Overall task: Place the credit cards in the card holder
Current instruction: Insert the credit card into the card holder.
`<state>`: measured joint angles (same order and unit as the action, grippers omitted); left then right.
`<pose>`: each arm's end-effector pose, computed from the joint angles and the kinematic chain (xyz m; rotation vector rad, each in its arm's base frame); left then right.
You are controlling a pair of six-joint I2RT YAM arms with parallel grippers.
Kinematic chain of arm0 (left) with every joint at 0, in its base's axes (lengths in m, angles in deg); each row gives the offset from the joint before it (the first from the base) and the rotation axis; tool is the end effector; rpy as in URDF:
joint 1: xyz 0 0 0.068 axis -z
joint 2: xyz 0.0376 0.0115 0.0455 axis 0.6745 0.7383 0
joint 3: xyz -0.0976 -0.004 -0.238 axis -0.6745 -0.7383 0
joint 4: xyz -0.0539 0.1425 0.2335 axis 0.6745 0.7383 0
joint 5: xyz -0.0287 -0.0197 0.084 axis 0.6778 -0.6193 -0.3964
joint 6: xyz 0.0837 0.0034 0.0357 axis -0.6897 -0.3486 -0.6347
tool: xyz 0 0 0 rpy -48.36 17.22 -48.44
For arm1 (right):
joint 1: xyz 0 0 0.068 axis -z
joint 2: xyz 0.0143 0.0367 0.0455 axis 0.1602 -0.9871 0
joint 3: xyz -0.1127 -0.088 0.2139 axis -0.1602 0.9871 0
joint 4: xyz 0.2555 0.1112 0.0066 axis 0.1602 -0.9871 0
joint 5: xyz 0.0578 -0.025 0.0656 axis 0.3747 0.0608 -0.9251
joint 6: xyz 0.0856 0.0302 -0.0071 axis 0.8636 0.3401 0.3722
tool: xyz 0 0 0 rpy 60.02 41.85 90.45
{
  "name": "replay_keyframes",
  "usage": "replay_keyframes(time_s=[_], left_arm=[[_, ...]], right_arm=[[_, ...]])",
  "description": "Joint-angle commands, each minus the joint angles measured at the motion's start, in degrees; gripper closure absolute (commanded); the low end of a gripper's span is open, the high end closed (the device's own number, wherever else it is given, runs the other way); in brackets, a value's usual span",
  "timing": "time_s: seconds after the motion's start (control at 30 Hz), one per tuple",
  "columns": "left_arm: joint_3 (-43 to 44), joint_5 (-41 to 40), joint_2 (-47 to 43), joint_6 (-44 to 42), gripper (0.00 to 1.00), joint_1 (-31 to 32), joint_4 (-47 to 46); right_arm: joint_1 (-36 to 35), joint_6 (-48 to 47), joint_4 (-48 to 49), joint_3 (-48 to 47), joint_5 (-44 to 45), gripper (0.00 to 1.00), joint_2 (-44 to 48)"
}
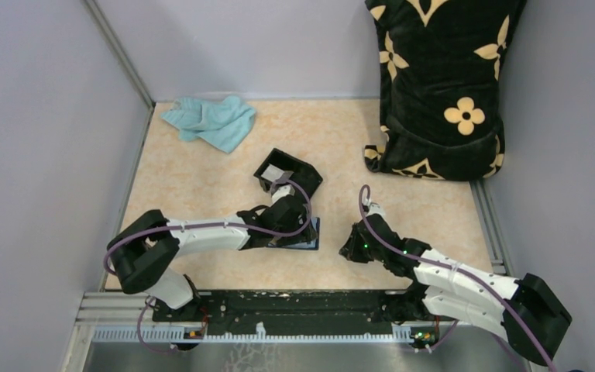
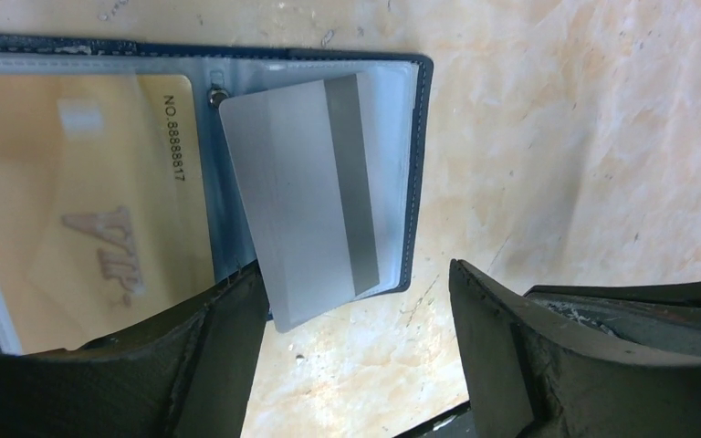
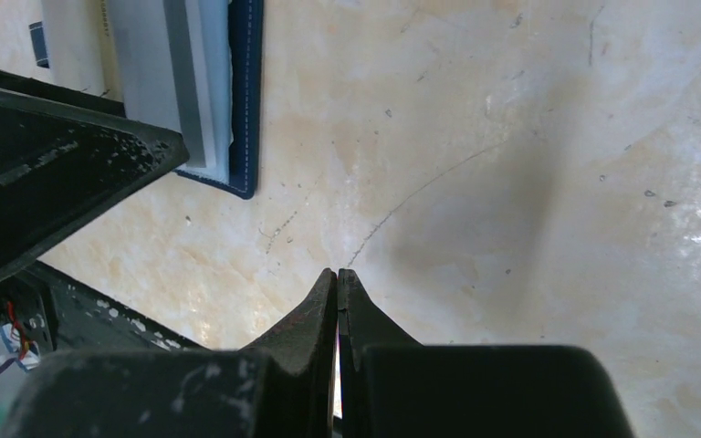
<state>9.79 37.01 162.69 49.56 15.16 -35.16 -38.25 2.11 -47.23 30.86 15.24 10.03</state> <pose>0.1934 -0.2798 0.0952 -0.0807 2.5699 -0.6566 0.1544 0.1603 0.1012 0.1063 2.4931 0.7123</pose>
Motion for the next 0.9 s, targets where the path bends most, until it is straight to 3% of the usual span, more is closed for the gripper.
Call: replay_keyframes(time_s=[0.0,0.33,0.63,0.87], left_arm=[[-0.17,0.76,1.39,-3.52,0.20,0.75,13.49],[0.64,-5.17,-2.36,-2.09,0.21,1.39,19.30],[-4.32,-5.48,-15.50,-4.38,0.22,2.09,6.82],[-4.99,-10.66,-21.04,-4.75,0.27,2.10,8.02]], right_arm=[[-0.31,-1.66,4.40,-2.76,-0.89,1.00,-0.17],[-0.39,-2.68,7.14,-3.49,-1.70,1.00,-1.93],[-0.37,-3.75,7.17,-5.54,-1.59,1.00,-3.58],[-0.36,-4.41,10.00,-7.12,-2.45,1.00,-6.84]])
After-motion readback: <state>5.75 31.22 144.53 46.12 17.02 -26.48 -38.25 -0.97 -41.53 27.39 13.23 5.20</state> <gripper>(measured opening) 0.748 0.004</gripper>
